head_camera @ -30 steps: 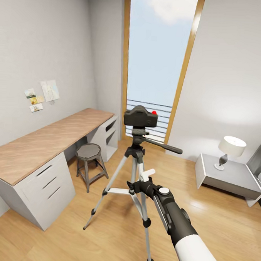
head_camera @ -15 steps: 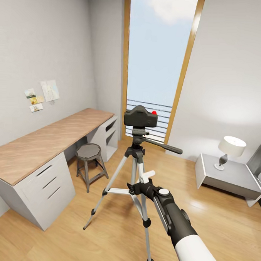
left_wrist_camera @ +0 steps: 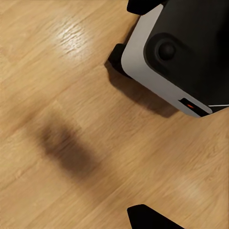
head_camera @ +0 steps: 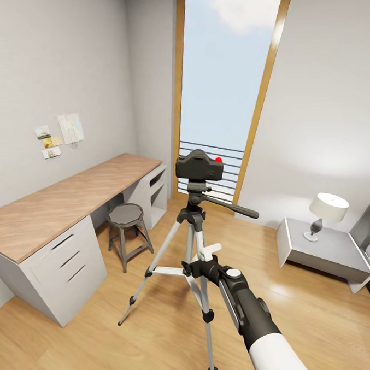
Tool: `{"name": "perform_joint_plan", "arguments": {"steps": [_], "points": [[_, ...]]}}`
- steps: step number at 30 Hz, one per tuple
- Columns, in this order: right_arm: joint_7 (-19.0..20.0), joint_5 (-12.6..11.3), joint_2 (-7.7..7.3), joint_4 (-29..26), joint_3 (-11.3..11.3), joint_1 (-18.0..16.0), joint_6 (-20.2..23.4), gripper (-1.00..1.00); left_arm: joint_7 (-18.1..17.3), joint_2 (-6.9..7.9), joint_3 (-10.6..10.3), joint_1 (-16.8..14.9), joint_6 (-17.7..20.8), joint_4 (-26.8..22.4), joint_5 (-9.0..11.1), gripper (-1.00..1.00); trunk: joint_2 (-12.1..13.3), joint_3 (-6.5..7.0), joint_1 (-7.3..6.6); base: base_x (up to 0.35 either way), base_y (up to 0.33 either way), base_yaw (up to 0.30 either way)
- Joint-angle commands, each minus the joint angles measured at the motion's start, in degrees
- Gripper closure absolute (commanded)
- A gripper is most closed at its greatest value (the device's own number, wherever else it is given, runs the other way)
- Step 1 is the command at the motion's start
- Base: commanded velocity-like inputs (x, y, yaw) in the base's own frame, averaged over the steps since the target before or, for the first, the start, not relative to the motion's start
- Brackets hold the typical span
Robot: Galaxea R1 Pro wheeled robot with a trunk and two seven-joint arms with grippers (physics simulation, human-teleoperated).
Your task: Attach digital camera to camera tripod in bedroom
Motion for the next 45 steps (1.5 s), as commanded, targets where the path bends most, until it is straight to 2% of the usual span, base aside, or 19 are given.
{"name": "perform_joint_plan", "arguments": {"steps": [1, 8, 15, 28, 45], "points": [[0.3, 0.6, 0.02, -0.1, -0.3, 0.0, 0.2, -1.00, 0.1, -0.02, -0.5, -0.1, 0.2, 0.0, 0.5, -1.00, -0.1, -0.12, 0.03, 0.000, 0.000, 0.000], [0.4, 0.6, -0.13, -0.1, -2.8, 0.0, 0.3, -1.00, 0.1, -0.21, -0.5, -0.1, 0.4, 0.0, 0.4, -1.00, -0.1, -0.12, 0.03, 0.000, 0.000, 0.000], [0.6, 0.6, -1.02, -0.1, -4.5, 0.0, 0.2, -1.00, 0.1, -0.27, -0.5, -0.1, 0.5, 0.0, 0.4, -1.00, -0.1, -0.12, 0.03, 0.000, 0.000, 0.000], [1.2, 0.8, -1.72, -0.1, -4.9, 0.0, 0.3, -1.00, 0.1, -0.60, -0.5, -0.1, 0.3, 0.0, 0.3, -1.00, -0.1, -0.12, 0.03, -0.041, 0.000, 0.000], [1.3, 0.5, -1.69, -0.1, -4.7, 0.0, 0.3, -1.00, 0.2, -1.00, -0.6, -0.1, 0.1, -0.1, 0.3, -1.00, -0.1, -0.12, 0.03, -0.309, 0.000, 0.000]]}}
